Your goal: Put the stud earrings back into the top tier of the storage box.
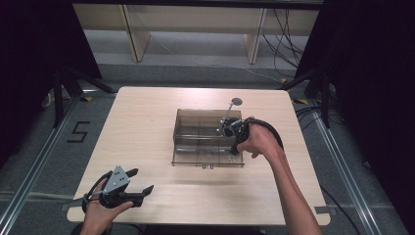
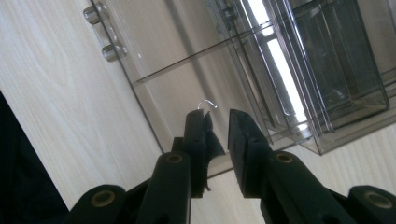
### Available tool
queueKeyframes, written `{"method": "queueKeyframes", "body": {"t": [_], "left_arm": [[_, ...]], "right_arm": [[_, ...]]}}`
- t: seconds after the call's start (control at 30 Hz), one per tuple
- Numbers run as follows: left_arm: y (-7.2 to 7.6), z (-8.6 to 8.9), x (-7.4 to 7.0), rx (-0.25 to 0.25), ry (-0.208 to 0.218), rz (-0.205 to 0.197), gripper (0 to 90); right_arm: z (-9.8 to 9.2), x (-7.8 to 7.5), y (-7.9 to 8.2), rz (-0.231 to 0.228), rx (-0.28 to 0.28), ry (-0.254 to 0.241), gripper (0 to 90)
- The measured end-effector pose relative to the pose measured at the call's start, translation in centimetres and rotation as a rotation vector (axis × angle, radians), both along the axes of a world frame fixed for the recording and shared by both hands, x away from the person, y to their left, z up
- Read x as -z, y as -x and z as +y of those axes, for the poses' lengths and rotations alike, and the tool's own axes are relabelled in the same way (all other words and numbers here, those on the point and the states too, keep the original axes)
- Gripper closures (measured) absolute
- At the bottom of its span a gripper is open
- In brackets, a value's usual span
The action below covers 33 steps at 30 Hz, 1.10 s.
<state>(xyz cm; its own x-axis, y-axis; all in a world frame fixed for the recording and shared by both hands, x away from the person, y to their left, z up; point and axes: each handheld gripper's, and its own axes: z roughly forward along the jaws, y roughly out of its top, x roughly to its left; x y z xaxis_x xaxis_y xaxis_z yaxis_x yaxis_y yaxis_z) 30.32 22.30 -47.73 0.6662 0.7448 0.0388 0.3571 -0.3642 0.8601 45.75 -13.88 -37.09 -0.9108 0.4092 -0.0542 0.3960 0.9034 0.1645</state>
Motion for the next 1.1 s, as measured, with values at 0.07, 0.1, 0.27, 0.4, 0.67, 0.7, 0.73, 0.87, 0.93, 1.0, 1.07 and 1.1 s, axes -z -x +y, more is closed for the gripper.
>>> {"method": "queueKeyframes", "body": {"t": [0.07,0.1,0.27,0.4,0.67,0.7,0.73,0.87,0.93,1.0,1.07,1.1], "left_arm": [[0.0,0.1,0.0,0.004,-0.004,0.001,21.3],[-0.1,0.1,0.0,-0.003,0.003,0.001,21.3],[0.0,0.0,0.1,0.007,0.002,0.002,21.3],[-0.1,0.0,0.1,0.001,0.000,0.002,21.4],[-0.1,-0.1,0.2,0.007,-0.013,0.003,21.3],[-0.1,-0.1,0.2,0.000,-0.016,0.005,21.3],[0.0,-0.2,0.2,0.008,-0.013,0.004,21.2],[0.0,-0.2,0.2,0.005,-0.023,0.004,21.4],[0.0,-0.2,0.2,0.007,-0.014,0.003,21.1],[0.0,-0.2,0.2,-0.001,-0.023,0.000,21.2],[0.0,-0.3,0.3,0.005,-0.022,0.001,21.2],[0.0,-0.3,0.3,0.008,-0.027,0.001,21.2]], "right_arm": [[-0.5,-0.4,0.6,0.004,0.023,0.002,77.1],[-0.5,-0.4,0.6,0.004,0.023,0.002,77.1],[-1.6,-0.8,1.4,0.004,0.046,-0.030,75.2],[-3.0,-0.8,2.0,-0.005,0.070,-0.054,70.8],[-5.5,-0.5,3.2,-0.042,0.146,-0.147,56.2],[-5.9,-0.4,3.3,-0.044,0.154,-0.162,54.8],[-6.2,-0.4,3.4,-0.045,0.160,-0.178,53.3],[-7.3,-0.3,3.9,-0.060,0.190,-0.222,47.1],[-7.7,-0.2,4.2,-0.068,0.202,-0.246,44.2],[-8.0,-0.1,4.6,-0.066,0.226,-0.277,41.8],[-8.4,0.2,5.1,-0.078,0.230,-0.304,38.5],[-8.4,0.2,5.1,-0.078,0.230,-0.304,38.5]]}}
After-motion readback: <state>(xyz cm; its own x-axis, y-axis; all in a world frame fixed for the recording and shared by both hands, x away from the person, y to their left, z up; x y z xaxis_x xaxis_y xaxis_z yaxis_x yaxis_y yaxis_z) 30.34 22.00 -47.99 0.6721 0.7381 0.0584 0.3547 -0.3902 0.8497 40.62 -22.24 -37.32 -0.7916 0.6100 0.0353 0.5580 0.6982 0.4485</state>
